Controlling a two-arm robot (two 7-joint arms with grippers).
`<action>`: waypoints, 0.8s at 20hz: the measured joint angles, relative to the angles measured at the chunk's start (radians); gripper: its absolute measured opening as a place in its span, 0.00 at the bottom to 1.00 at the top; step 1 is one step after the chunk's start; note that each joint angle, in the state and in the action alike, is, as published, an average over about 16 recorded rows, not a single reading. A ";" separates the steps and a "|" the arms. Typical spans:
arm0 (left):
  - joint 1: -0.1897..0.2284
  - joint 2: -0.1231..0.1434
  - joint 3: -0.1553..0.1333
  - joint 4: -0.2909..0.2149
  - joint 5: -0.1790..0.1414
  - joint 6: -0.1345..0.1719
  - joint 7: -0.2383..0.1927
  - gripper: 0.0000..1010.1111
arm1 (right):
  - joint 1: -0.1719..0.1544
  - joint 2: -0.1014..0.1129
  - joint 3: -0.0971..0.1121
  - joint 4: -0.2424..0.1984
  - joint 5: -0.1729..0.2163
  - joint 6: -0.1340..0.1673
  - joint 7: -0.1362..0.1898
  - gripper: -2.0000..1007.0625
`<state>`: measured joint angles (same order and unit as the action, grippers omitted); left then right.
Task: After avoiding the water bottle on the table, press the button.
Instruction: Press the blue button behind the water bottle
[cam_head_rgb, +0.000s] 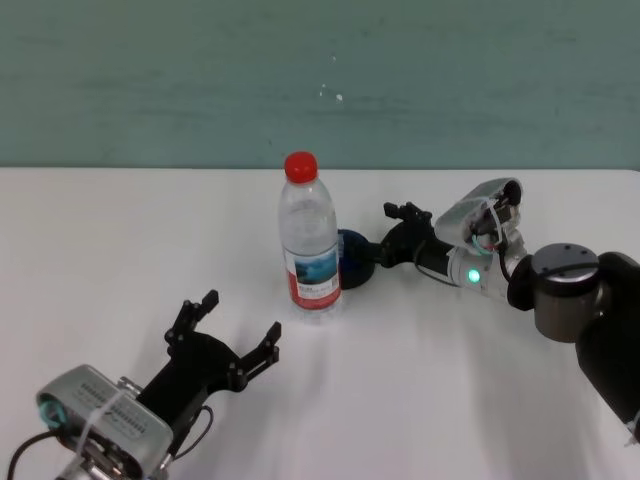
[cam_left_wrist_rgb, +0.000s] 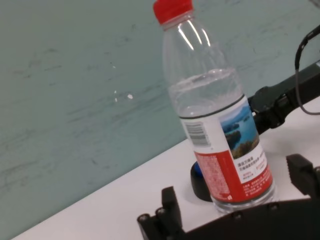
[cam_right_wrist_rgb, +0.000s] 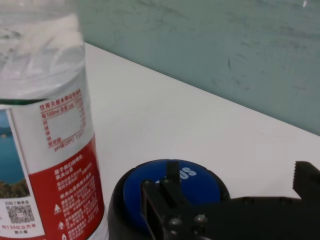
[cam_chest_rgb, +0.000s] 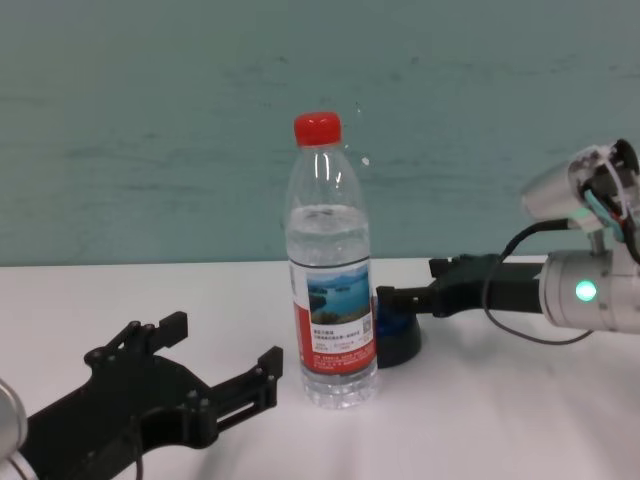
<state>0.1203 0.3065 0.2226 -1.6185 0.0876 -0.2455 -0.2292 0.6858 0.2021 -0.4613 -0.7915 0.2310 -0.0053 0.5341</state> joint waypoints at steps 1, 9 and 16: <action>0.000 0.000 0.000 0.000 0.000 0.000 0.000 0.99 | 0.004 -0.004 0.000 0.012 -0.002 -0.004 0.001 1.00; 0.000 0.000 0.000 0.000 0.000 0.000 0.000 0.99 | 0.021 -0.029 0.007 0.072 -0.018 -0.034 0.008 1.00; 0.000 0.000 0.000 0.000 0.000 0.000 0.000 0.99 | -0.016 -0.013 0.022 -0.012 -0.019 -0.019 0.000 1.00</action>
<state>0.1203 0.3065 0.2226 -1.6185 0.0876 -0.2455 -0.2292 0.6700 0.1890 -0.4390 -0.8036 0.2116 -0.0243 0.5342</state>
